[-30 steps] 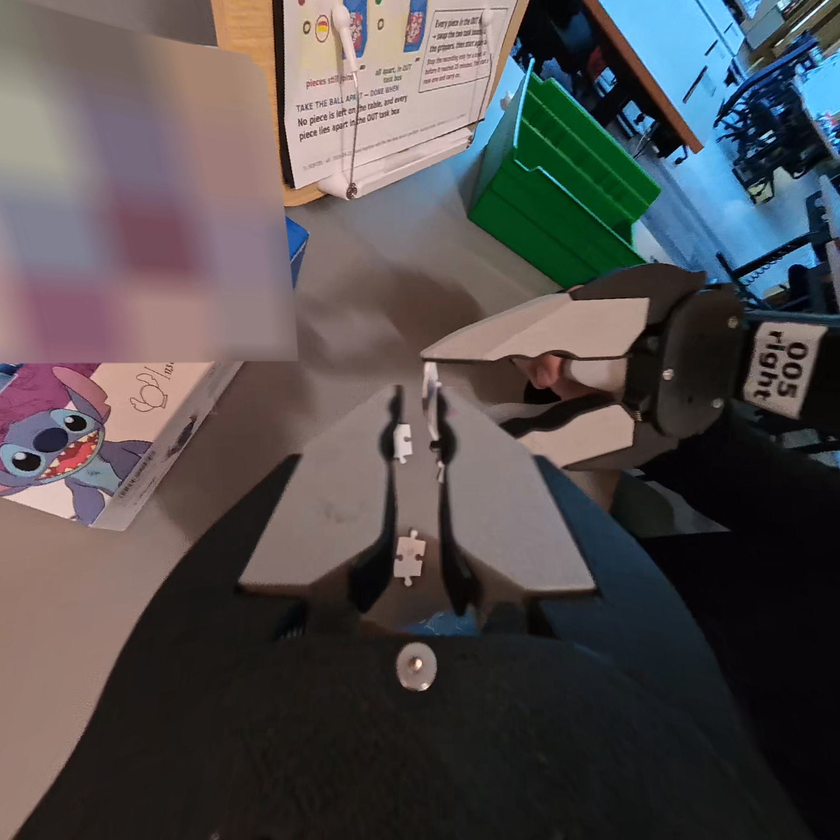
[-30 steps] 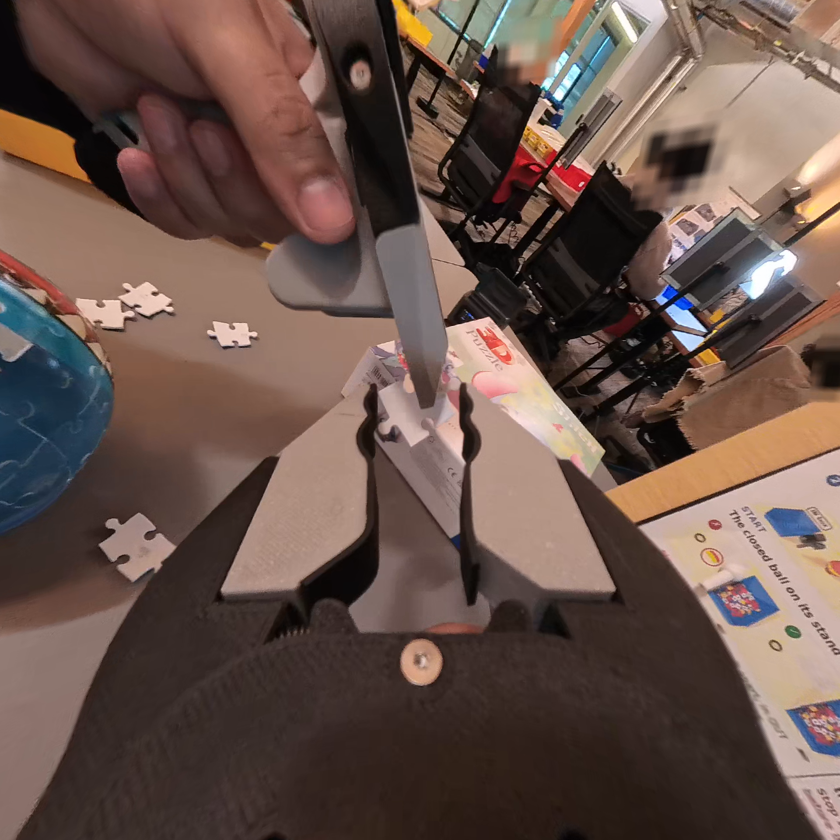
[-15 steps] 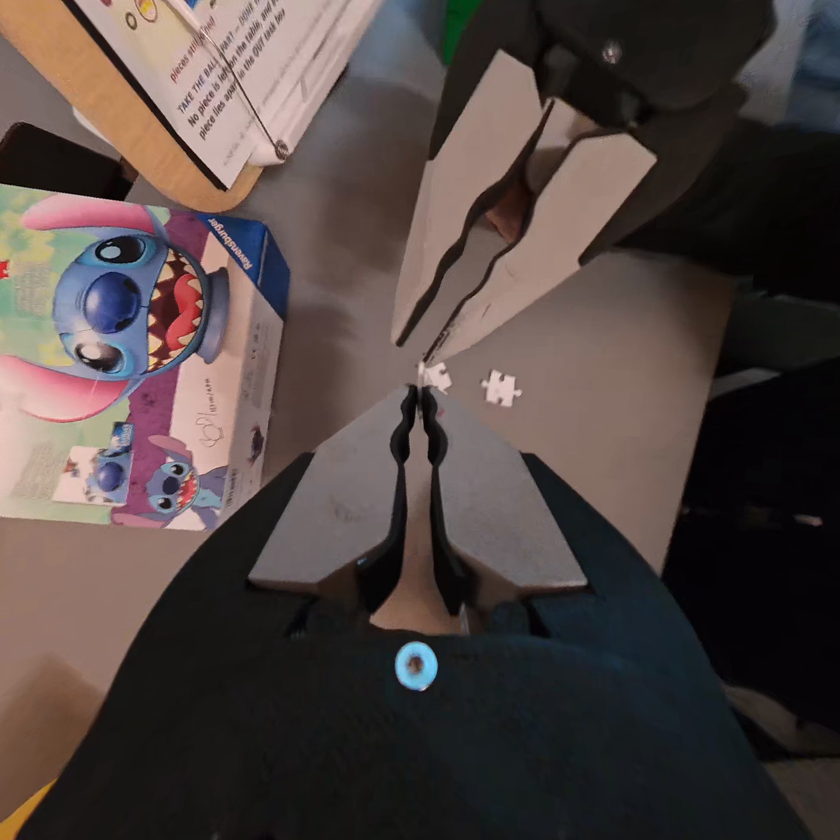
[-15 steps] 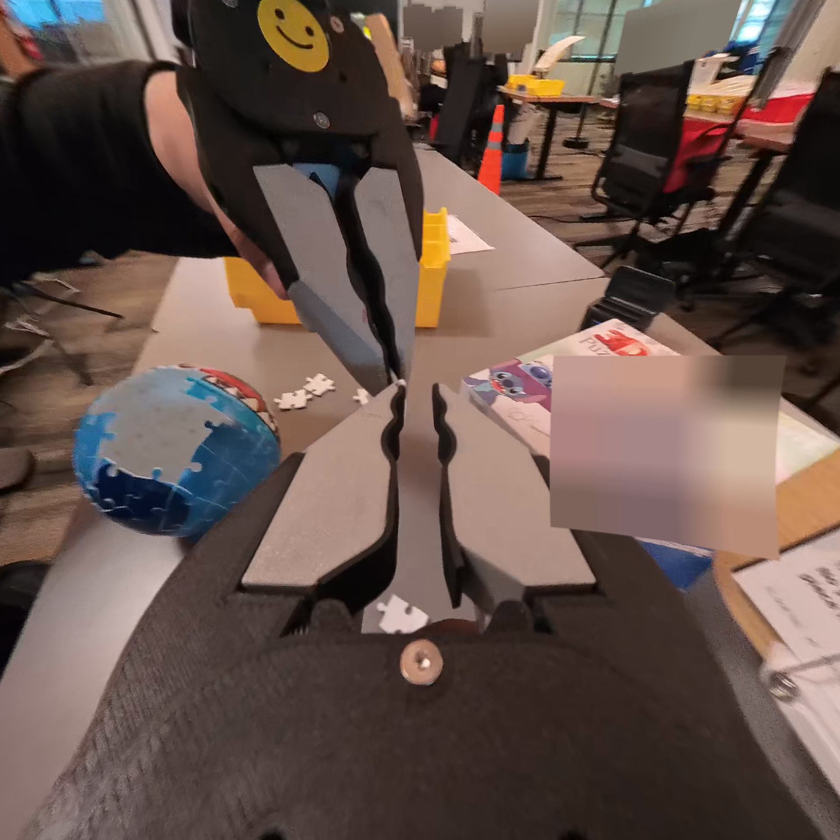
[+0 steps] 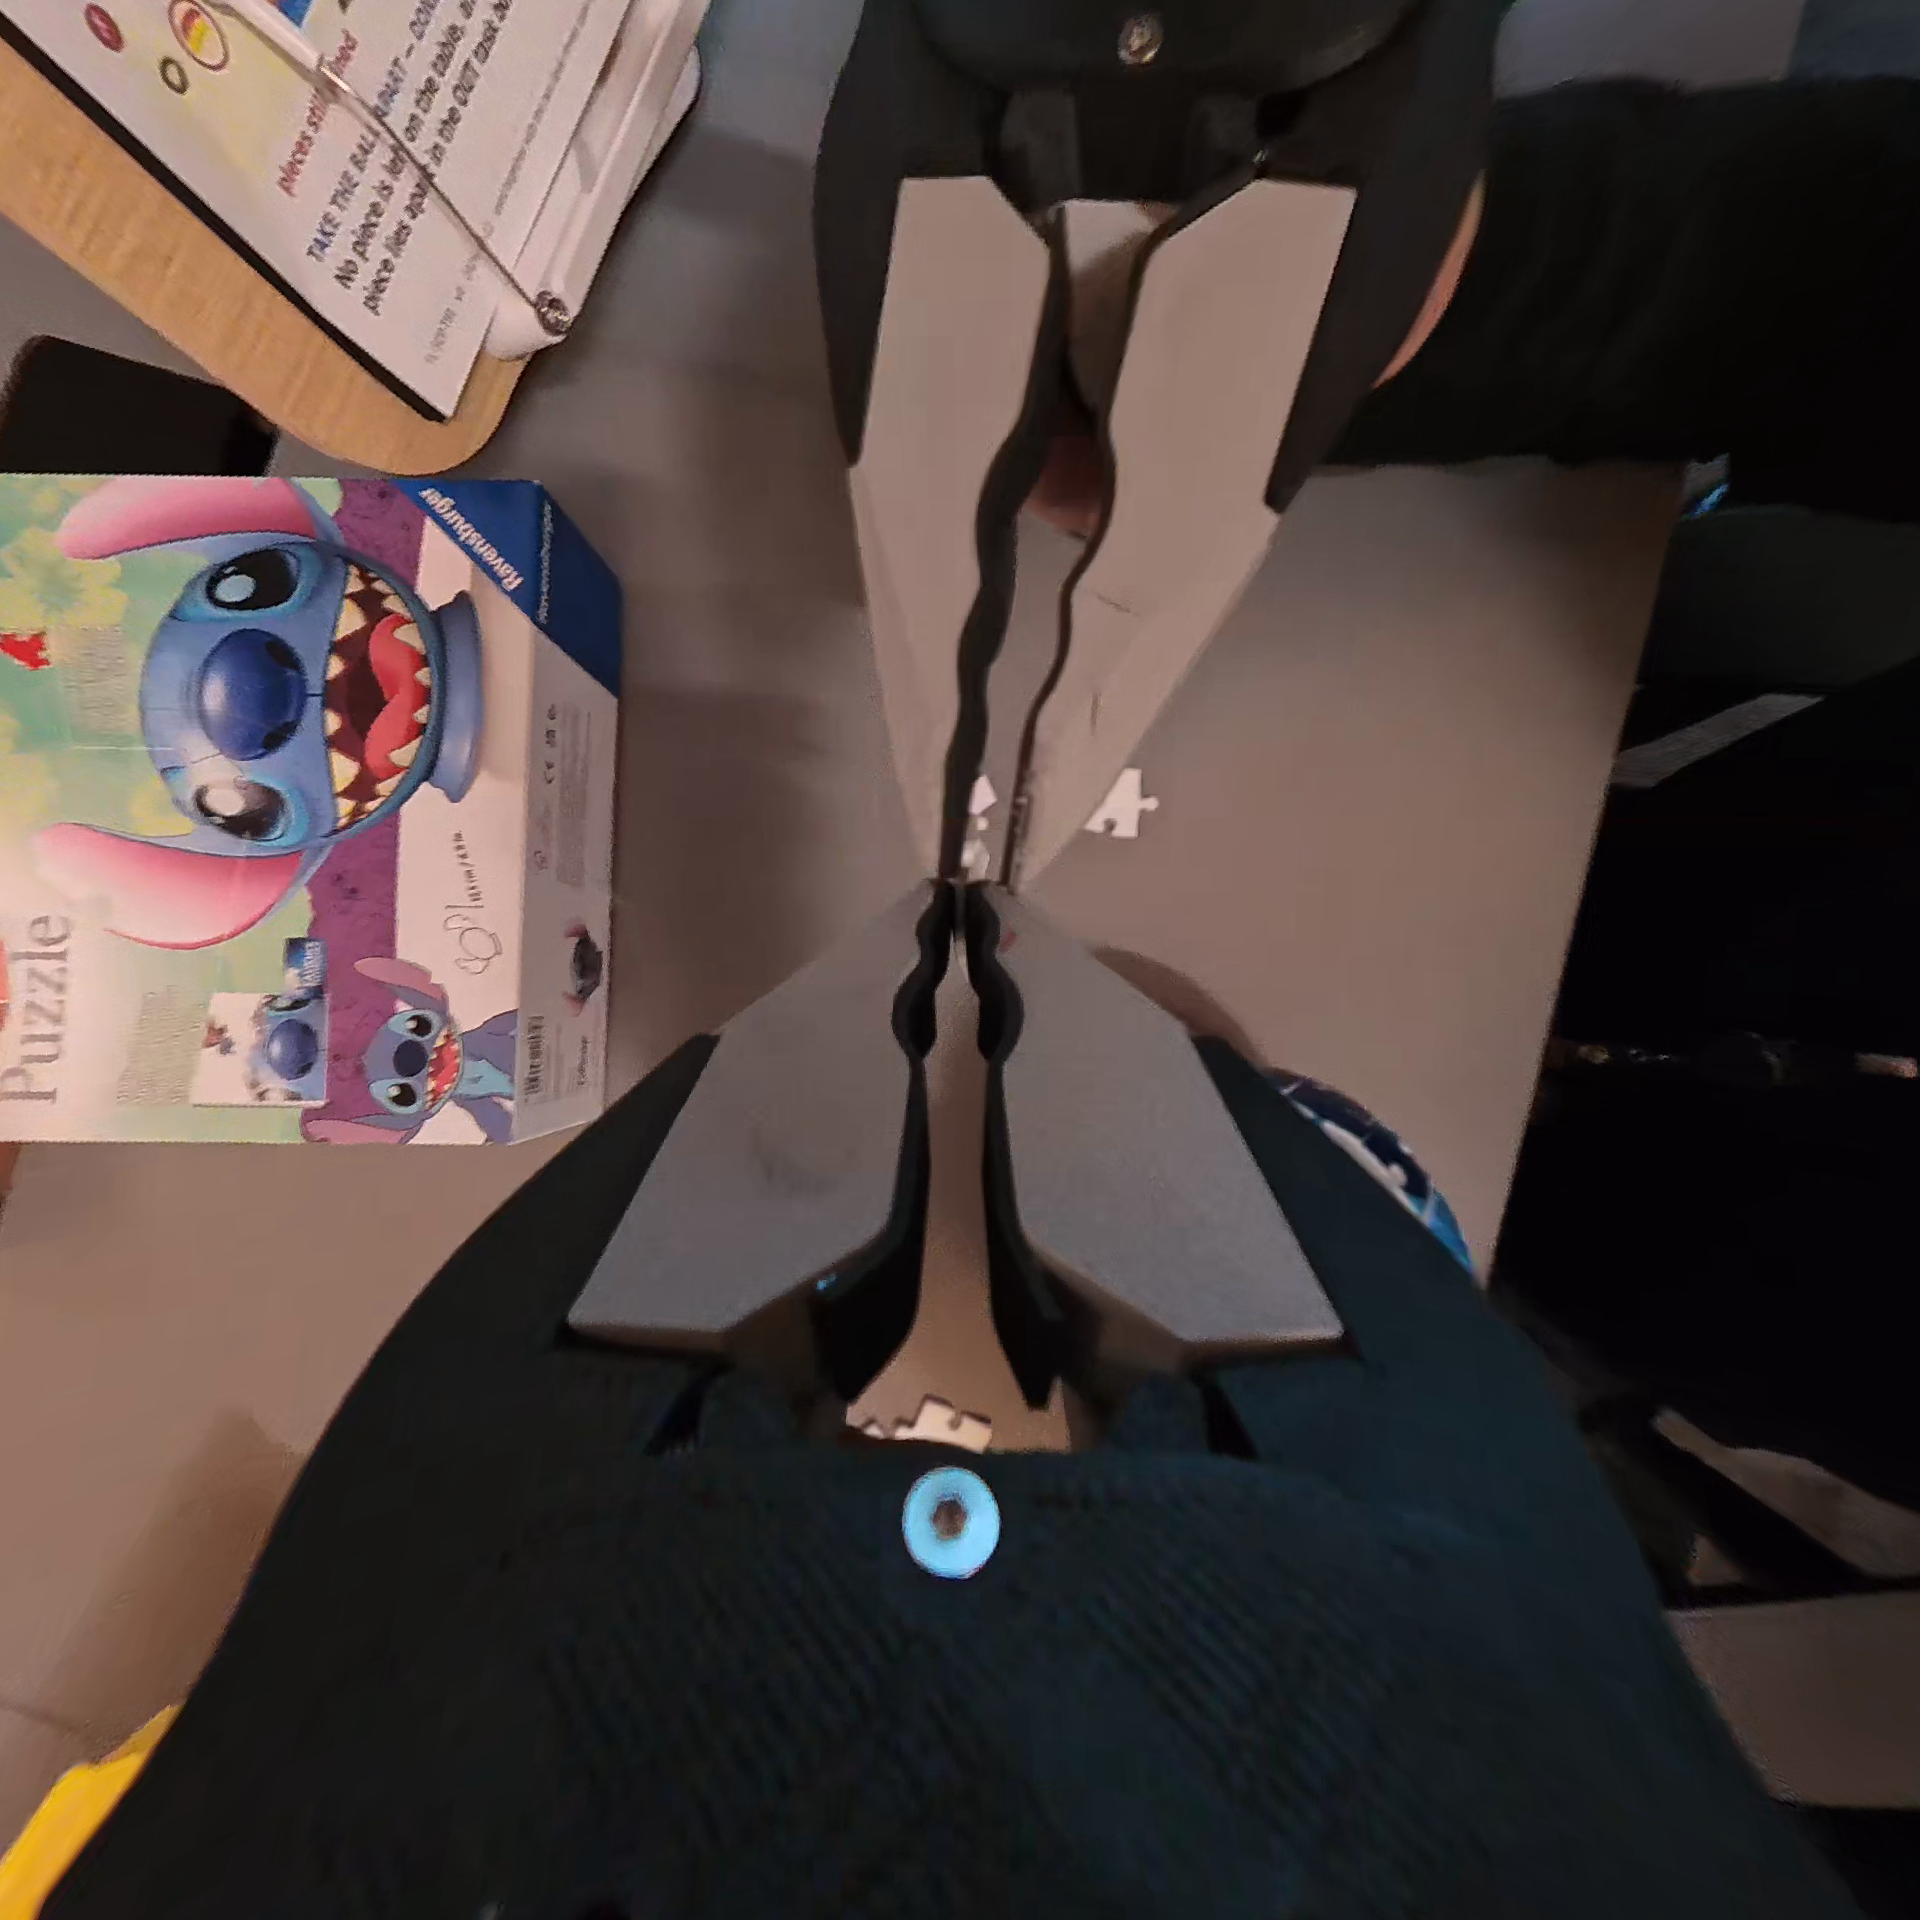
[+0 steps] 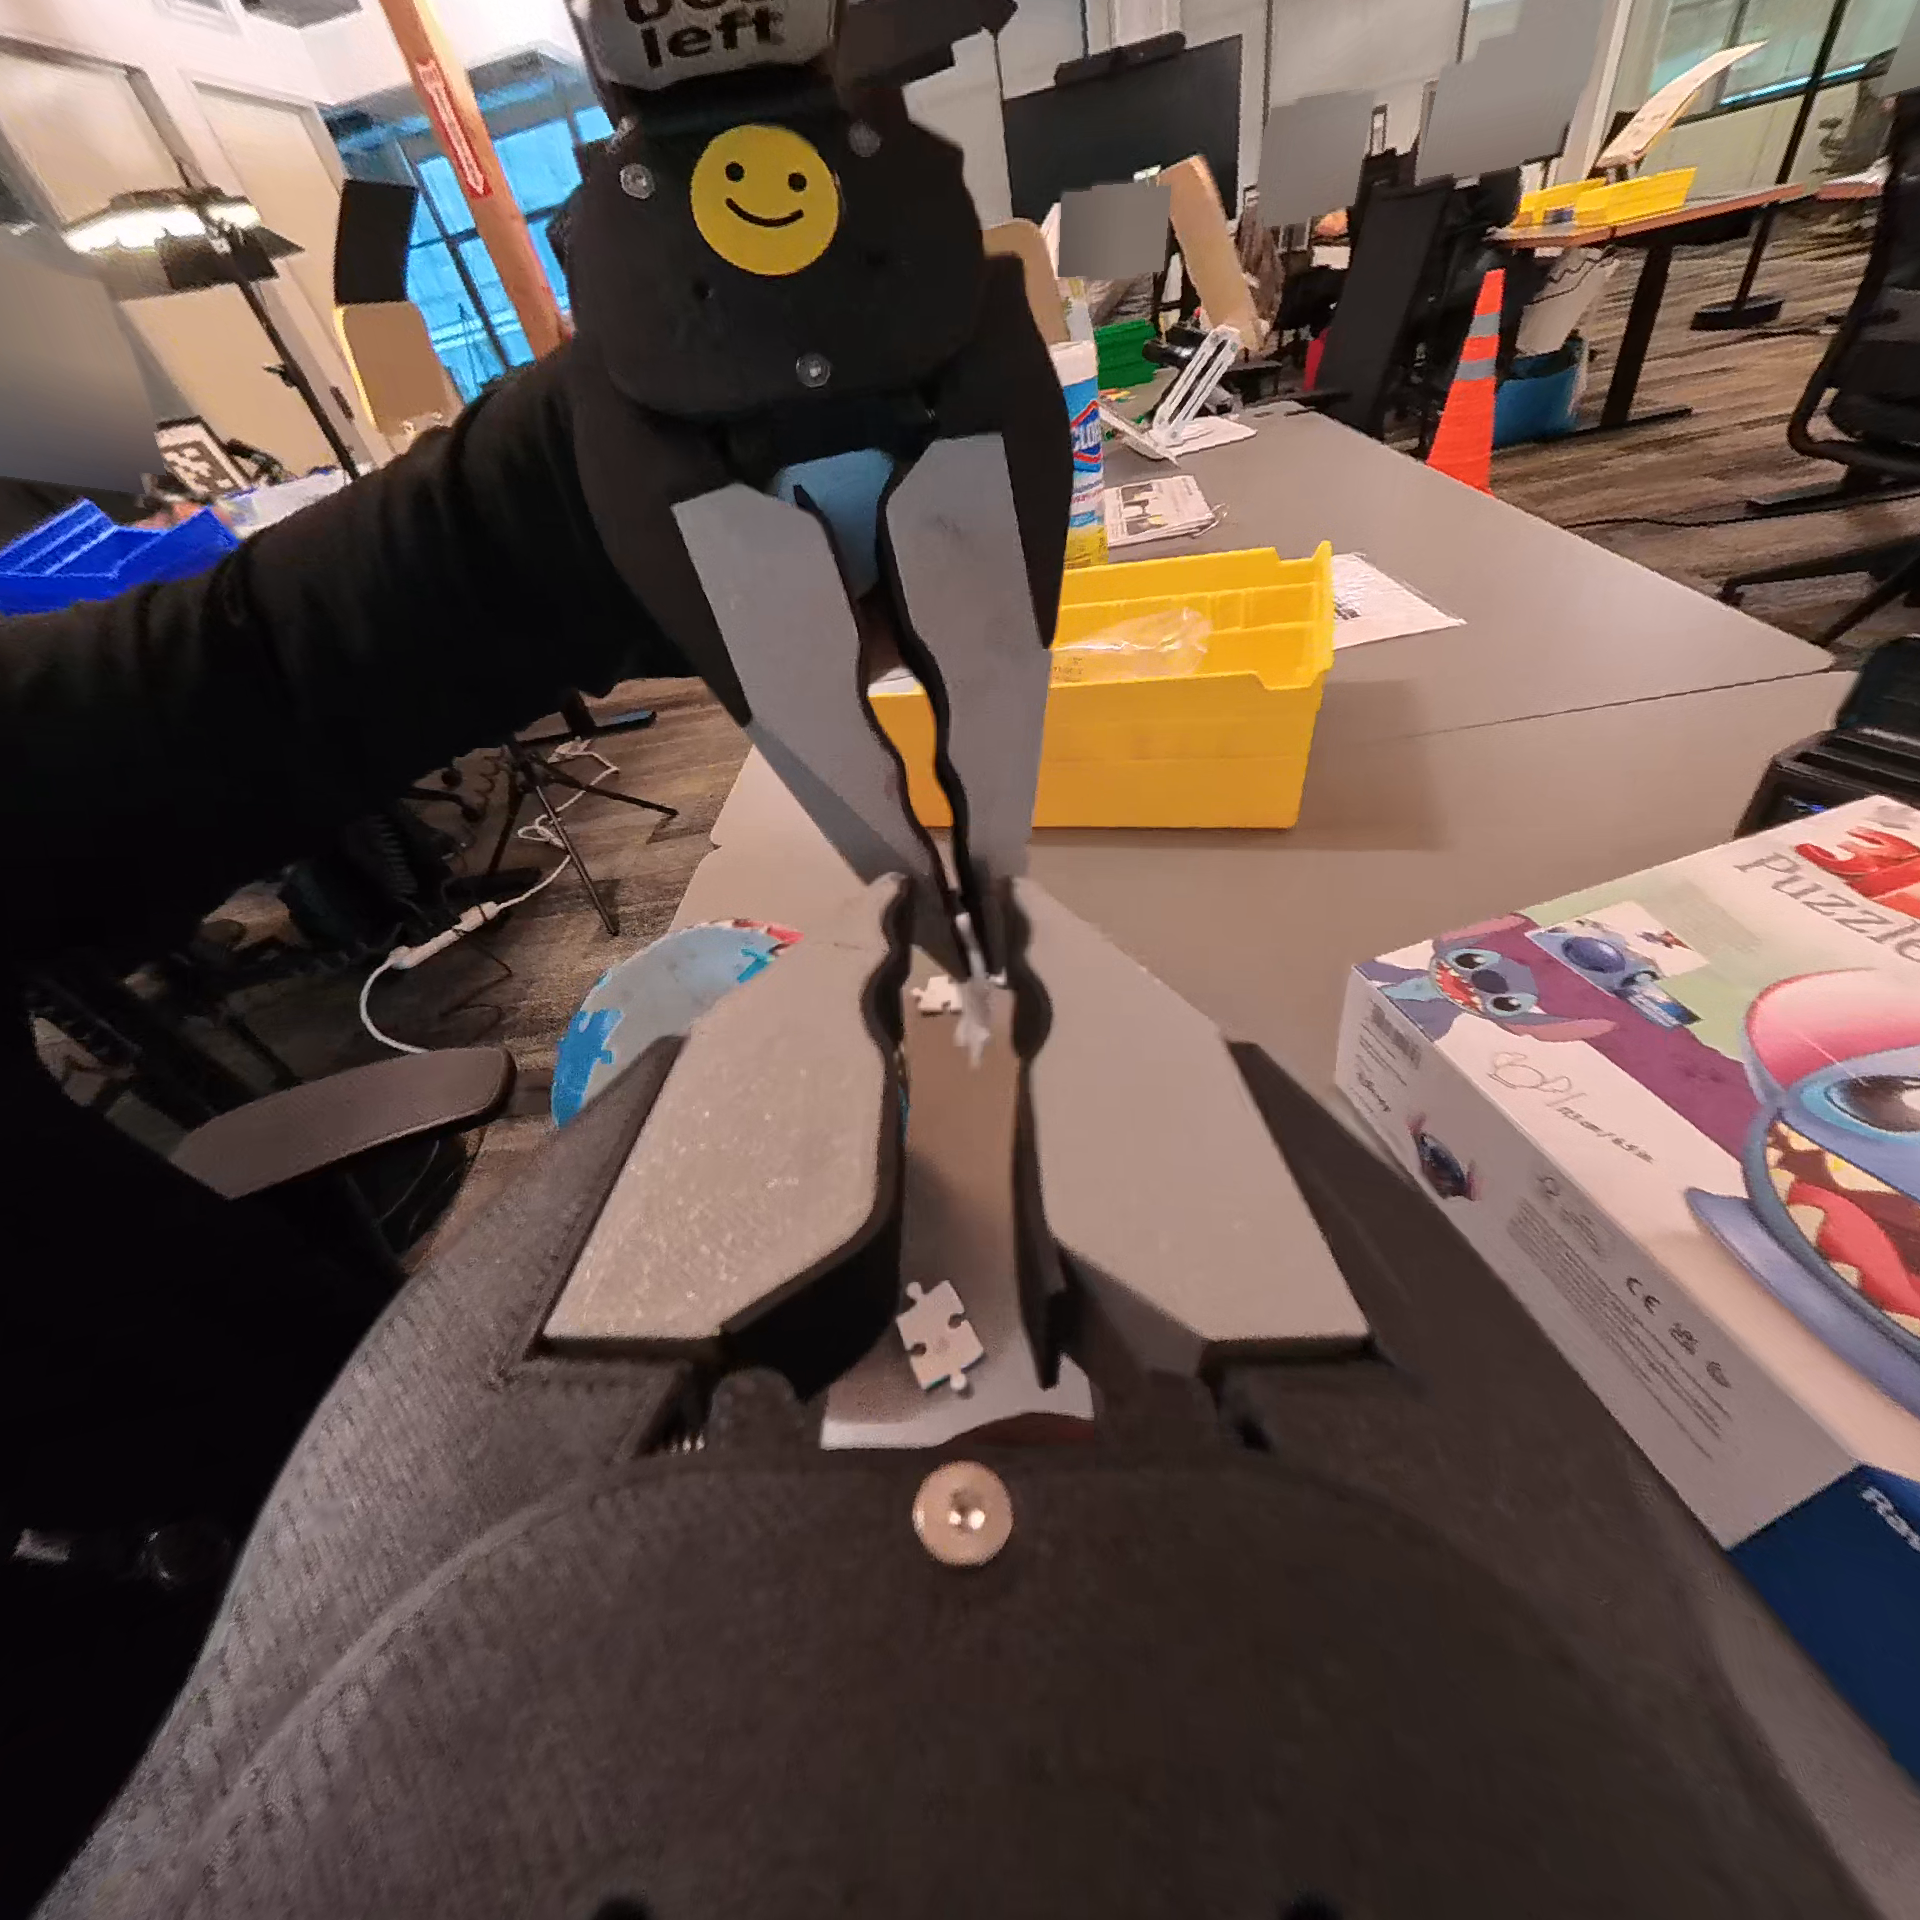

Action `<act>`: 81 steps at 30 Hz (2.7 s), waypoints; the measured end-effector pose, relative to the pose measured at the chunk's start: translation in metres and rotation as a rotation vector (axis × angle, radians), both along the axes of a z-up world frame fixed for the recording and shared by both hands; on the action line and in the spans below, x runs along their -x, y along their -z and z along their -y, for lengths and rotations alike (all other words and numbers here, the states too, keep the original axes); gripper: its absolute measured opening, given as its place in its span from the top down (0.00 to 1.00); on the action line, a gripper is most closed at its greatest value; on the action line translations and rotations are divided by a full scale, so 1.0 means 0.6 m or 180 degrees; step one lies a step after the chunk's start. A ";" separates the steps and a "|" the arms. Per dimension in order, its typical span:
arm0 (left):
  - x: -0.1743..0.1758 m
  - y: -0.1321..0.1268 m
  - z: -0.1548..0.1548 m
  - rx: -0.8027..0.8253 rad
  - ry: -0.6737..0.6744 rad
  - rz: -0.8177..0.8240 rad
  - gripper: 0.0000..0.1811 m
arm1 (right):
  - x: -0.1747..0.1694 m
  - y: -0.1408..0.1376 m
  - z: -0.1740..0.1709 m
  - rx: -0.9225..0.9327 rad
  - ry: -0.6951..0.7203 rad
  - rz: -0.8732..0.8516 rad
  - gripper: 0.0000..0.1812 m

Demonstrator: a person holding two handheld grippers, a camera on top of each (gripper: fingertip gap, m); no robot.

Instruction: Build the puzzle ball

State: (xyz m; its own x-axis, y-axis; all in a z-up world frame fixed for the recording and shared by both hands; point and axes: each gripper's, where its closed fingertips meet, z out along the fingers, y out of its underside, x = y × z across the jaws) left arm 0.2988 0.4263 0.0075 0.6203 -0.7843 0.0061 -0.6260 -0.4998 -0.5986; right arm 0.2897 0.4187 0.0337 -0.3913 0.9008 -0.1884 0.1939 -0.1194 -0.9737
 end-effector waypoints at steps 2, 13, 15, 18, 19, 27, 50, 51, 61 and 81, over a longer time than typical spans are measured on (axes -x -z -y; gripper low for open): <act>-0.002 -0.004 0.005 0.0004 0.0017 0.0046 1.00 | -0.001 0.000 0.001 -0.0094 0.0029 -0.0022 1.00; -0.004 -0.079 -0.006 -0.0678 -0.0200 0.0524 1.00 | -0.018 -0.045 -0.020 0.0051 0.0314 -0.0409 1.00; -0.005 -0.075 -0.004 -0.0663 -0.0163 0.0433 1.00 | -0.019 -0.042 -0.018 0.0063 0.0255 -0.0377 1.00; -0.009 -0.068 0.004 -0.0554 -0.0087 0.0350 1.00 | -0.020 -0.035 -0.019 -0.0030 0.0248 -0.0245 1.00; -0.011 -0.069 0.005 -0.0524 -0.0077 0.0355 1.00 | -0.021 -0.037 -0.019 -0.0055 0.0244 -0.0248 0.98; -0.017 -0.064 0.019 -0.0415 0.0004 0.0290 1.00 | -0.017 -0.022 0.016 -0.0243 0.0027 -0.0181 0.99; 0.022 0.005 0.097 -0.0269 -0.0204 -0.0283 1.00 | 0.004 0.005 0.077 -0.1082 0.0197 -0.0001 0.95; 0.023 0.008 0.099 -0.0242 -0.0212 -0.0365 1.00 | 0.004 0.004 0.084 -0.1087 0.0155 -0.0014 0.95; 0.110 0.000 0.148 -0.0556 -0.0843 -0.0375 0.80 | -0.014 0.080 0.026 -0.0778 0.0410 0.0689 1.00; 0.121 0.197 0.272 -0.1504 -0.0452 0.0317 0.46 | -0.082 0.333 0.007 -0.0203 0.0207 0.2161 0.97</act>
State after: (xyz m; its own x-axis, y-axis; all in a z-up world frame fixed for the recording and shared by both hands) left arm 0.2263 0.2630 -0.1104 0.7357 -0.6235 -0.2647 -0.4998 -0.2360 -0.8334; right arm 0.3391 0.4142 -0.1660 -0.1499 0.9360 -0.3186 0.7583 -0.0980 -0.6445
